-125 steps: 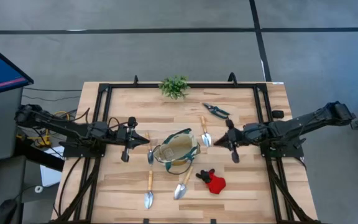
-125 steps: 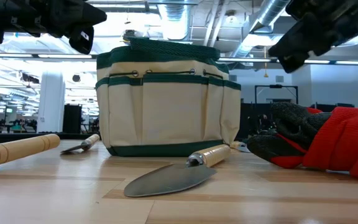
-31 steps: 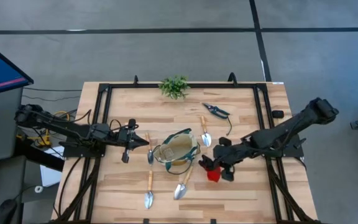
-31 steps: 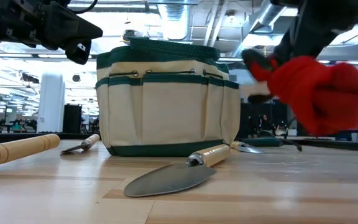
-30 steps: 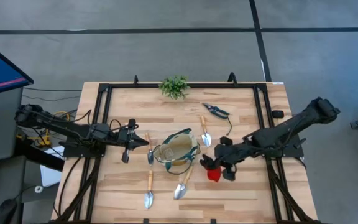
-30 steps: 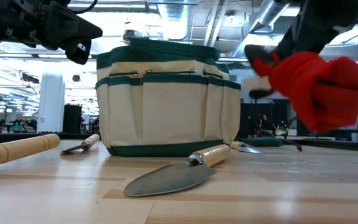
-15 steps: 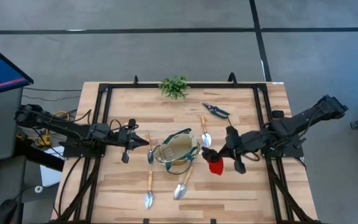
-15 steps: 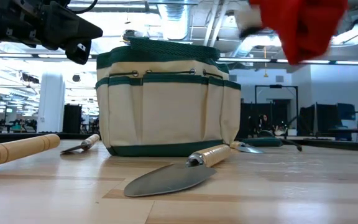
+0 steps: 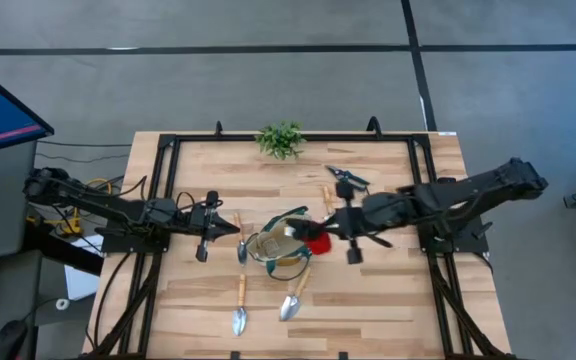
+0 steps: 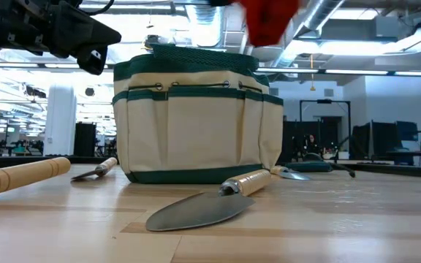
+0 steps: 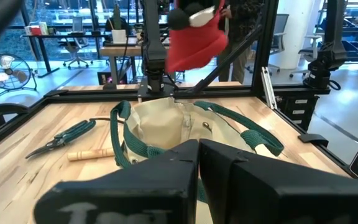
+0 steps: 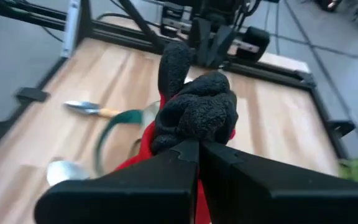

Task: Pick & Place Garden tools in Gardening bag
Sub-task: Put the gloves into the gardening bag

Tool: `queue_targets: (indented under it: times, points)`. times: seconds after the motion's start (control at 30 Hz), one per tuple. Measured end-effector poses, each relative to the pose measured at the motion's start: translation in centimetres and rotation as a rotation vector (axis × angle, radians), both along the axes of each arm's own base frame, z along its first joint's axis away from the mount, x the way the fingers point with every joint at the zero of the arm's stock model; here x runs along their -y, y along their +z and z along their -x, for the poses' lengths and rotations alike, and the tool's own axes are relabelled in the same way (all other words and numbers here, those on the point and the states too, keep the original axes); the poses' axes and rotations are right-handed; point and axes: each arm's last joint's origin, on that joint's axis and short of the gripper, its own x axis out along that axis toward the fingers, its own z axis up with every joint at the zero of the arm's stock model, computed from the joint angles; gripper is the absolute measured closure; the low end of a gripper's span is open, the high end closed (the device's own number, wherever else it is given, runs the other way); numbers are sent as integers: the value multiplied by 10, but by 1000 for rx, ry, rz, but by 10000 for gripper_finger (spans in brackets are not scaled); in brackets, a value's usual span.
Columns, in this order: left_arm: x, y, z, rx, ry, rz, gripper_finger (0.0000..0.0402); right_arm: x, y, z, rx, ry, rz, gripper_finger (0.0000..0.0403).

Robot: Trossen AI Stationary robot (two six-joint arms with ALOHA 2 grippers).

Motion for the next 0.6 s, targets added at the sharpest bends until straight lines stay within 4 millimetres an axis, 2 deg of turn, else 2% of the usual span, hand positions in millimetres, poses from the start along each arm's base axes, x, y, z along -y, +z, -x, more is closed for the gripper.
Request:
queue_targets:
  times: [0.2, 0.47, 0.6]
  points:
    - [0, 0, 0, 0, 0, 0, 400, 13, -14, -32, 35, -33, 59, 403]
    - [0, 0, 0, 0, -1, 0, 400, 23, -37, -56, 7, -52, 75, 403]
    - [0, 0, 0, 0, -4, 0, 400, 24, -42, -60, -11, -12, 31, 403]
